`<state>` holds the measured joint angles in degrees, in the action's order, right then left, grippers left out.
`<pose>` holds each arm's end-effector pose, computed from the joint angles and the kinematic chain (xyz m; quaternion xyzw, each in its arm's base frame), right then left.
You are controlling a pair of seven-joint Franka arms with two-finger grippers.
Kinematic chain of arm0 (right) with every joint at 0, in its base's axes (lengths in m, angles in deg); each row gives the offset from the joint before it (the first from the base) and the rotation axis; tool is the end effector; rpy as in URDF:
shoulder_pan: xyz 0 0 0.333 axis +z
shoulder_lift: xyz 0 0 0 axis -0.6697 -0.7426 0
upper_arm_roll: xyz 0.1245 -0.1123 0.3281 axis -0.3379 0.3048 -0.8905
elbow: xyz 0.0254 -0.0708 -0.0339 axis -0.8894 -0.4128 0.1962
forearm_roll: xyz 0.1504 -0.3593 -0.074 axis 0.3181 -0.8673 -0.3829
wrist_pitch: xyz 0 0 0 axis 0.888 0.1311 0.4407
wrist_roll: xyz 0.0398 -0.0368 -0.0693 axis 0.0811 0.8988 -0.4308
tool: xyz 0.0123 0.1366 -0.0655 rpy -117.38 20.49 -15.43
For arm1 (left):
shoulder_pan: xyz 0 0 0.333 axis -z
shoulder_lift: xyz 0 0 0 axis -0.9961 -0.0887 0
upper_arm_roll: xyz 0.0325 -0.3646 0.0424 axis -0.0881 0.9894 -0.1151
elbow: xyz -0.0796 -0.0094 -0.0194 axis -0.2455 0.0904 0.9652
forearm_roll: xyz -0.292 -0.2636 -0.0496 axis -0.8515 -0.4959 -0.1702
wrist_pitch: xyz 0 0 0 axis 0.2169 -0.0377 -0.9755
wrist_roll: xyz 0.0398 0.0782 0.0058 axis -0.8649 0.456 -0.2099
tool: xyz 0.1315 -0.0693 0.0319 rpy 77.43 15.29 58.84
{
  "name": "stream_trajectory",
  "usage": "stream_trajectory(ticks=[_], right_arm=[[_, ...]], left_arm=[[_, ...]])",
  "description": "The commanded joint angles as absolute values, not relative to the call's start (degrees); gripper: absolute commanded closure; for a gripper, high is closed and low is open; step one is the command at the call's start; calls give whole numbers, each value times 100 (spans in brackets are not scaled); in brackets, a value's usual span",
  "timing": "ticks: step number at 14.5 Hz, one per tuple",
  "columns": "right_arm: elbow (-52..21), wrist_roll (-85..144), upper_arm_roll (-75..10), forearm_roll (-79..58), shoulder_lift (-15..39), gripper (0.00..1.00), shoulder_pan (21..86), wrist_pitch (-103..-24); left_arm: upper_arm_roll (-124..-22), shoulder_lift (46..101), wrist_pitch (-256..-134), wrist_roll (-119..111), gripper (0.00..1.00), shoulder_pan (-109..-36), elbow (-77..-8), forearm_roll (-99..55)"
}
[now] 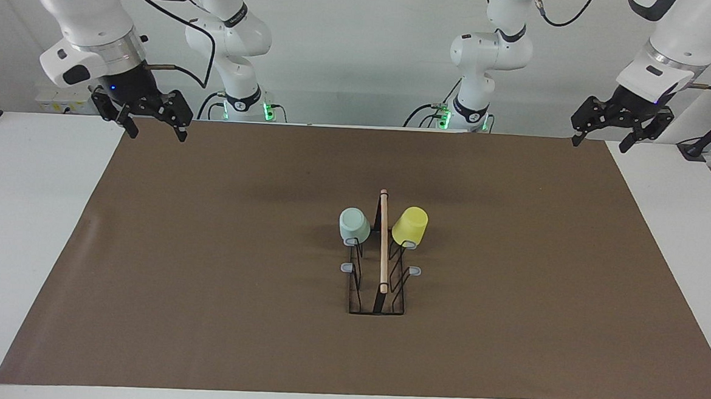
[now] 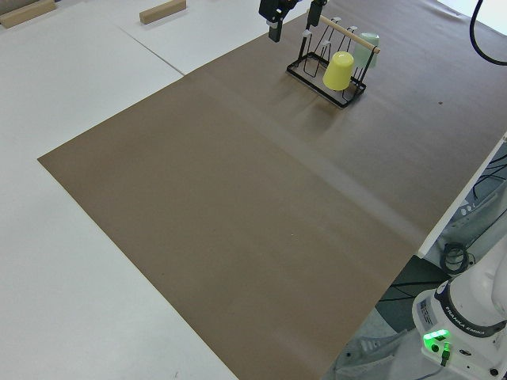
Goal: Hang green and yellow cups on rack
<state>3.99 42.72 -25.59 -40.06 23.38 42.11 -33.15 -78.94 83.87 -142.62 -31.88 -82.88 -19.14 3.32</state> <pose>0.5763 0.0029 0.6386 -0.9991 0.0405 0.0077 0.0058 0.5482 0.0054 0.6647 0.9947 -0.1025 0.0036 0.0013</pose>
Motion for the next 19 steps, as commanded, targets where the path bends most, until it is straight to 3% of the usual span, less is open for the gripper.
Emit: stream_trajectory(ticks=[1, 16, 19], right_arm=[[744, 4383, -2625, -3900, 1962, 0, 4126, -3379], [817, 4049, -2598, -3935, 1784, 0, 4143, -3756], [860, 4032, -2564, -3953, 1784, 0, 4117, -3354]], left_arm=[[-7948, 8524, -14251, -3140, 0, -8227, -2061, 261], [-7948, 8524, -14242, -3140, 0, -8227, -2070, 261], [-7948, 8524, -14242, -3140, 0, -8227, -2061, 261]])
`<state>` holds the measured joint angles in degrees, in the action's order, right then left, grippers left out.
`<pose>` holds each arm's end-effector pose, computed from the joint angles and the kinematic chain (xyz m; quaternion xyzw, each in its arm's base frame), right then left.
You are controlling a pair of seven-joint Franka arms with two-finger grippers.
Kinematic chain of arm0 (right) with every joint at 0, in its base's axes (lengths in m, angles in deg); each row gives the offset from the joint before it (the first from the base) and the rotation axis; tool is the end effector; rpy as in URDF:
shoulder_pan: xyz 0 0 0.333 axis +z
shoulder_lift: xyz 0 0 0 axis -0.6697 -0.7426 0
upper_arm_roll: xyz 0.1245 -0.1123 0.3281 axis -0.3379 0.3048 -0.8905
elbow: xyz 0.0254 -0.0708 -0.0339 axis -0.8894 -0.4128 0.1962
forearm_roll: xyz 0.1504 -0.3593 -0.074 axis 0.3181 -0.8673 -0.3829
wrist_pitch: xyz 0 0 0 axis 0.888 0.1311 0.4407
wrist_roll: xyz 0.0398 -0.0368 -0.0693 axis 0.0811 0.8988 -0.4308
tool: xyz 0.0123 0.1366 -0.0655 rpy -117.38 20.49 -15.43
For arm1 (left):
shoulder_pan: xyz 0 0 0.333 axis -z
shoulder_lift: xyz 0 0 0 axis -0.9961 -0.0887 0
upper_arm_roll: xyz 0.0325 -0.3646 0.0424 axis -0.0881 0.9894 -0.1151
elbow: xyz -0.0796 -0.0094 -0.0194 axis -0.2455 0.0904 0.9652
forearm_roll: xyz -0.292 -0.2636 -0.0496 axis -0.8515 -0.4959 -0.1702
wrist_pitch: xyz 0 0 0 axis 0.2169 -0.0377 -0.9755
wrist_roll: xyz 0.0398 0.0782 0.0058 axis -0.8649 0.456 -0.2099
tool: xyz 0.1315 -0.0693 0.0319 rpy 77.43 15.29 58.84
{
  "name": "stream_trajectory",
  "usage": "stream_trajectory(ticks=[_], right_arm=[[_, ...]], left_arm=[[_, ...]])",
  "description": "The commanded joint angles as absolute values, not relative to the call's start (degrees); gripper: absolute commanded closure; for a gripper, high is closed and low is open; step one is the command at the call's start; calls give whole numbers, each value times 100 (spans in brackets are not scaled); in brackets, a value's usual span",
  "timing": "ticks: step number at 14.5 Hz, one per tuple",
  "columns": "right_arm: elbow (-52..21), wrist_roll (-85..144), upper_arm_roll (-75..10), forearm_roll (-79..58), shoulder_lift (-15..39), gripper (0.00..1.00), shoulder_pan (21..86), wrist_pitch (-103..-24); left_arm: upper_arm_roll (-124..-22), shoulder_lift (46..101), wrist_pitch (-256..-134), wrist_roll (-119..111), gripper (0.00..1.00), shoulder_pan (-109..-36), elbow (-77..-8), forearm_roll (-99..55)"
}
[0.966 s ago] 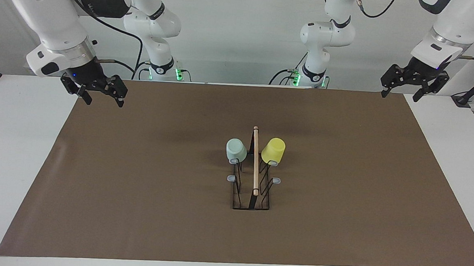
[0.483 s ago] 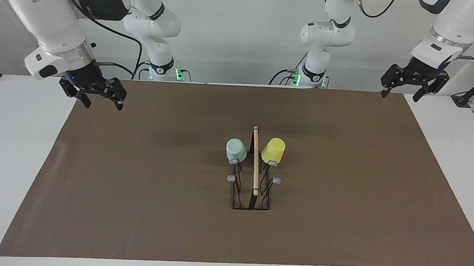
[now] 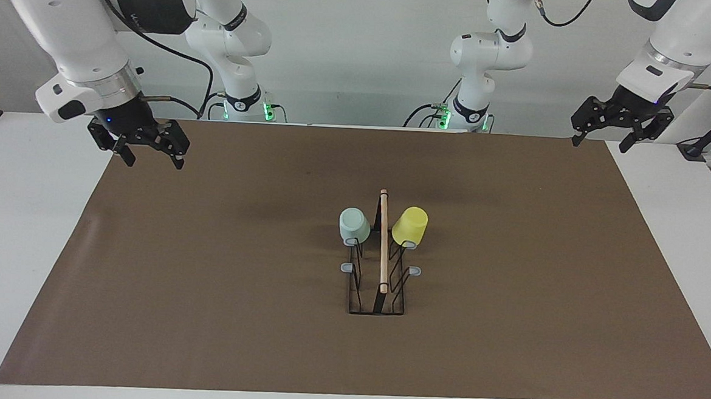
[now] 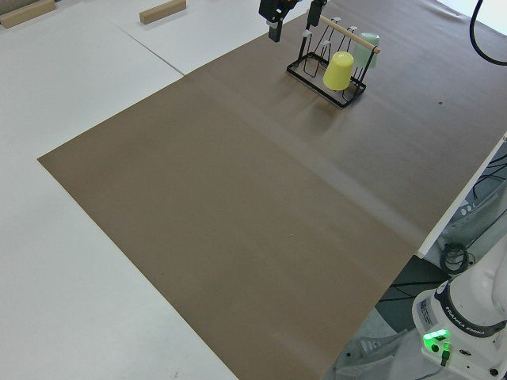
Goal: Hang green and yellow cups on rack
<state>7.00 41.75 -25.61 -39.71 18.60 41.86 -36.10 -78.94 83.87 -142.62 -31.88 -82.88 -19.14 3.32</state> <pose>0.6121 0.0013 0.6183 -0.9994 0.0342 -0.0026 0.0093 0.5482 0.0054 0.6647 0.9947 -0.1025 0.0036 0.0013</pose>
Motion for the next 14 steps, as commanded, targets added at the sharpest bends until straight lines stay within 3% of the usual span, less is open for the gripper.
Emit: stream_trajectory(ticks=[1, 14], right_arm=[[860, 3997, -2555, -3979, 1775, 0, 4117, -3248], [1361, 3900, -2651, -4006, 1749, 0, 4082, -2219]], left_arm=[[-7948, 8524, -14251, -3140, 0, -8227, -2069, 261], [-7948, 8524, -14242, -3140, 0, -8227, -2061, 261]])
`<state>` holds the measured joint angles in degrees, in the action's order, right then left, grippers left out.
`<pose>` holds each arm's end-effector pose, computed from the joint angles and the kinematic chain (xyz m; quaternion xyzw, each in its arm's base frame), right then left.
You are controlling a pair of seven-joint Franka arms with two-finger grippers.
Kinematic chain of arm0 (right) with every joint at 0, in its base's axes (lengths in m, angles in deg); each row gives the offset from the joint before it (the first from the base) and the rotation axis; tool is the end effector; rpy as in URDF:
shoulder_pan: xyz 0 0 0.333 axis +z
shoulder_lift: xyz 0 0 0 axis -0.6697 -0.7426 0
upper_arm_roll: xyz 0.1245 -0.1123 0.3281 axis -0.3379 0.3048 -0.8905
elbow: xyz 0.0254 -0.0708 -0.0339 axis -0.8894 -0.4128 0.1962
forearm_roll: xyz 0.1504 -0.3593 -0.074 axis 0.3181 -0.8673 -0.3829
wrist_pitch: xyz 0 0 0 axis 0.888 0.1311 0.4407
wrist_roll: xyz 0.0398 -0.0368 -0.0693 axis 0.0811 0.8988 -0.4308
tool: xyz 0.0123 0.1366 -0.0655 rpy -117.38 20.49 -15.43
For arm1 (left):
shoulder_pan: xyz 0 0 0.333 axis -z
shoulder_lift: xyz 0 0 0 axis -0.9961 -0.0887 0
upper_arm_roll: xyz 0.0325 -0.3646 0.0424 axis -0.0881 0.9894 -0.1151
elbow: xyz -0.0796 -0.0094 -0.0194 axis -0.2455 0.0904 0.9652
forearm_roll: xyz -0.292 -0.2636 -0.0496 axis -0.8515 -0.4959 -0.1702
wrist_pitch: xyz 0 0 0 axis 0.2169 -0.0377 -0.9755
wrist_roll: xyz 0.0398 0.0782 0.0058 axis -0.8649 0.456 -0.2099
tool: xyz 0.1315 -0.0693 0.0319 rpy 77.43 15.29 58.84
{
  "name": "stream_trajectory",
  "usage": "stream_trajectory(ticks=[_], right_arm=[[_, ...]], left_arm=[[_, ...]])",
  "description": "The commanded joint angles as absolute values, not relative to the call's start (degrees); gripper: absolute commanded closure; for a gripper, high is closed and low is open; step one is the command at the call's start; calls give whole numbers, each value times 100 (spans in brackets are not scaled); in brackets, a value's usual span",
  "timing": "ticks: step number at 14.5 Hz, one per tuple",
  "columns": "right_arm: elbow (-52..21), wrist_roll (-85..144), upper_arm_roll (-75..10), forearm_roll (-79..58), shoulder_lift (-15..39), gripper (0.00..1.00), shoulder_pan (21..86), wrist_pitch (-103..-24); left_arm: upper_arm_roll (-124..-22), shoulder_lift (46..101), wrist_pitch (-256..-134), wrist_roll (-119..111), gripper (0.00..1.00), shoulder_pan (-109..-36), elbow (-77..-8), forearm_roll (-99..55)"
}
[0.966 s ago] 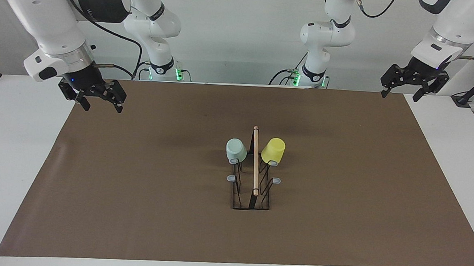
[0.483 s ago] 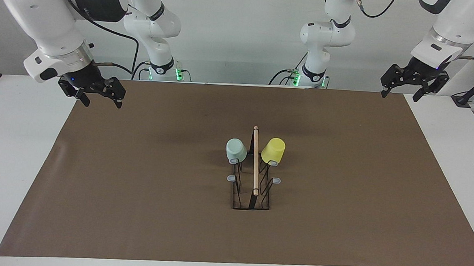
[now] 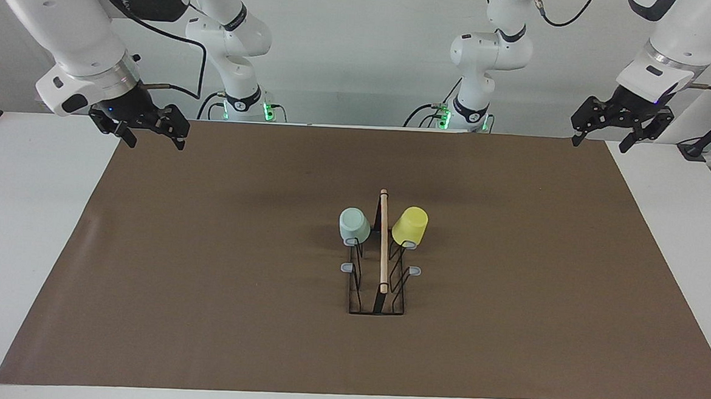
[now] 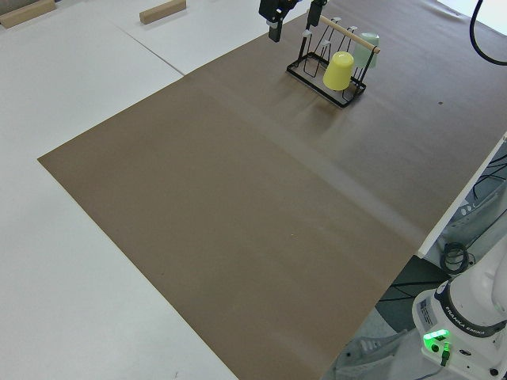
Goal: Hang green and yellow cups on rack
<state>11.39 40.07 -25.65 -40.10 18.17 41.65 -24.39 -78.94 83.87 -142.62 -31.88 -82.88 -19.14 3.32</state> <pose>0.5867 -0.0013 0.6333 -0.9977 0.0203 0.0648 0.0048 0.5482 0.0054 0.6647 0.9947 -0.1025 0.0036 0.0013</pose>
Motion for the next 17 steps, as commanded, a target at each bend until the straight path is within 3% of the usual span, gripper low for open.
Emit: stream_trajectory(ticks=[1, 17], right_arm=[[1361, 3900, -2651, -3997, 1775, 0, 4073, -2131], [1001, 3900, -2722, -3962, 2470, 0, 3879, -2157]], left_arm=[[-7948, 8524, -14242, -3140, 0, -8227, -2069, 261], [-7948, 8524, -14251, -3140, 0, -8227, -2061, 261]])
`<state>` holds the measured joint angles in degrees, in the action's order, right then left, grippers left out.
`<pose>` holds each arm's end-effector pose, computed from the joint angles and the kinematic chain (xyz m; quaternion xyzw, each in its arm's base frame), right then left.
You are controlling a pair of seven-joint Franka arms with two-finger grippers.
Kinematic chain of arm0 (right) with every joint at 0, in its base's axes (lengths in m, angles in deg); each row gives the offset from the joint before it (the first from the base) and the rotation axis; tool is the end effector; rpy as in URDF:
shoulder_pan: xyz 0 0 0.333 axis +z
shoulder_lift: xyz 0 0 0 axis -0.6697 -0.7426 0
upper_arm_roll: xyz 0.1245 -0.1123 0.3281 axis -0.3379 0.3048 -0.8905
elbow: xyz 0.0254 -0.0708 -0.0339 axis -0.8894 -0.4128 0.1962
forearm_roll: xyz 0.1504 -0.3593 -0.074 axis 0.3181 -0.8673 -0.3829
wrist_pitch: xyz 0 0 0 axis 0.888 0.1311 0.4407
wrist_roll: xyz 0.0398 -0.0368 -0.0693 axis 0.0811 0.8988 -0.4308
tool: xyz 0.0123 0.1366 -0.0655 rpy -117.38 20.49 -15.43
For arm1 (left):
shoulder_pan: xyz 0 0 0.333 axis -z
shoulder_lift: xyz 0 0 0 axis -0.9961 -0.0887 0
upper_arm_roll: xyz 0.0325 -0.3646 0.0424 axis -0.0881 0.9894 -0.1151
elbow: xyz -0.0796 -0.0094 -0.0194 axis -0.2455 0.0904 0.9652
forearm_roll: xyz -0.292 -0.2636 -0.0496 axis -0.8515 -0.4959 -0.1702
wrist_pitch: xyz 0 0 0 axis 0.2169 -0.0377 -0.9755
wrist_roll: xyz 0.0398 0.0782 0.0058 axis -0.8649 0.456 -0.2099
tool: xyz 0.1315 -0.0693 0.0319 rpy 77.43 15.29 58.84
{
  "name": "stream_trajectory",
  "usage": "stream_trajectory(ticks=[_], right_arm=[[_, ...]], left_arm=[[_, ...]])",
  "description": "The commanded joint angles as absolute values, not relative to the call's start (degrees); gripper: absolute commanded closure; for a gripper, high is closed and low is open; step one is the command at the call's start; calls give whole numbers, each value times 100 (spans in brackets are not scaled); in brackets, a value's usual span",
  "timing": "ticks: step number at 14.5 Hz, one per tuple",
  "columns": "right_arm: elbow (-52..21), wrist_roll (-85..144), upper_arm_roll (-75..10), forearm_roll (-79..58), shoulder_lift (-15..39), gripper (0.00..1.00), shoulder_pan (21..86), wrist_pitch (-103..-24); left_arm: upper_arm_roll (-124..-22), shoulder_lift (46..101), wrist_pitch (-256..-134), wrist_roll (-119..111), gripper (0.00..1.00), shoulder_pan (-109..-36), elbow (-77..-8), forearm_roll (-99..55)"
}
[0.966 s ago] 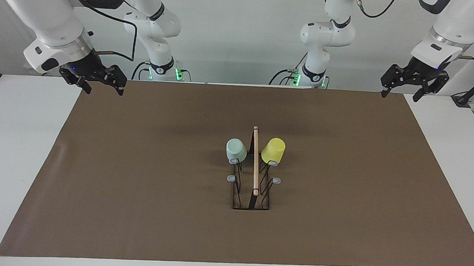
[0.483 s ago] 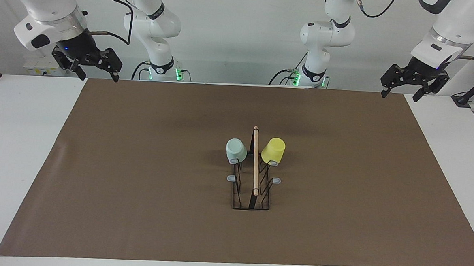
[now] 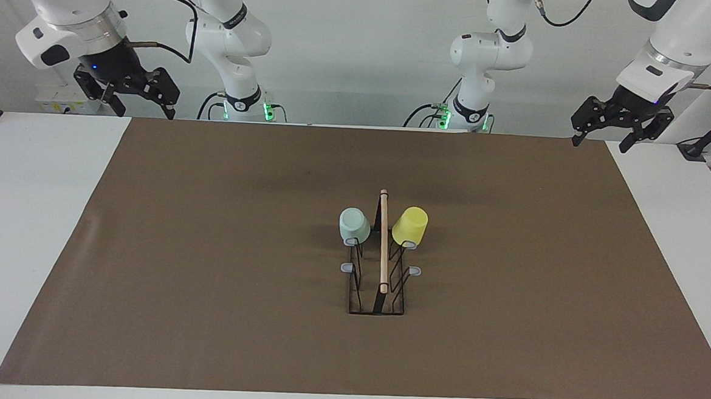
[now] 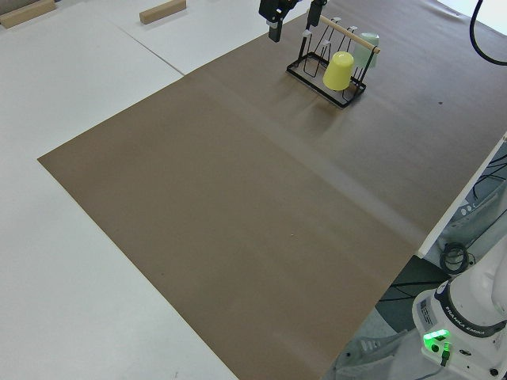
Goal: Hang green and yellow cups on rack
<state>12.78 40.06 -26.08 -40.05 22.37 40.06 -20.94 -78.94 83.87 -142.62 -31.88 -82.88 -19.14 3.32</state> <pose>0.5538 -0.0123 0.6816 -0.9985 0.0298 0.0461 0.0062 0.5482 0.0054 0.6647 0.9947 -0.1025 0.0036 0.0013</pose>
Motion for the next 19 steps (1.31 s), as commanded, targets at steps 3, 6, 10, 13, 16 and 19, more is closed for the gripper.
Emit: stream_trajectory(ticks=[3, 6, 10, 13, 16, 19], right_arm=[[940, 3891, -2801, -3962, 2539, 0, 3783, -2166], [904, 3900, -2801, -3962, 2566, 0, 3853, -2157], [1001, 3900, -2801, -3971, 2469, 0, 3888, -2087], [1018, 3900, -2792, -3979, 2470, 0, 3880, -2060], [1018, 3900, -2722, -4023, 2470, 0, 4054, -2069], [1018, 3900, -2713, -4041, 2470, 0, 4082, -2069]], left_arm=[[-7948, 8524, -14251, -3140, 0, -8227, -2069, 261], [-7948, 8524, -14242, -3140, 0, -8227, -2070, 261], [-7948, 8524, -14242, -3140, 0, -8227, -2061, 261], [-7948, 8524, -14242, -3140, 0, -8227, -2070, 261], [-7948, 8524, -14242, -3140, 0, -8227, -2061, 261], [-7948, 8524, -14242, -3140, 0, -8227, -2069, 261]])
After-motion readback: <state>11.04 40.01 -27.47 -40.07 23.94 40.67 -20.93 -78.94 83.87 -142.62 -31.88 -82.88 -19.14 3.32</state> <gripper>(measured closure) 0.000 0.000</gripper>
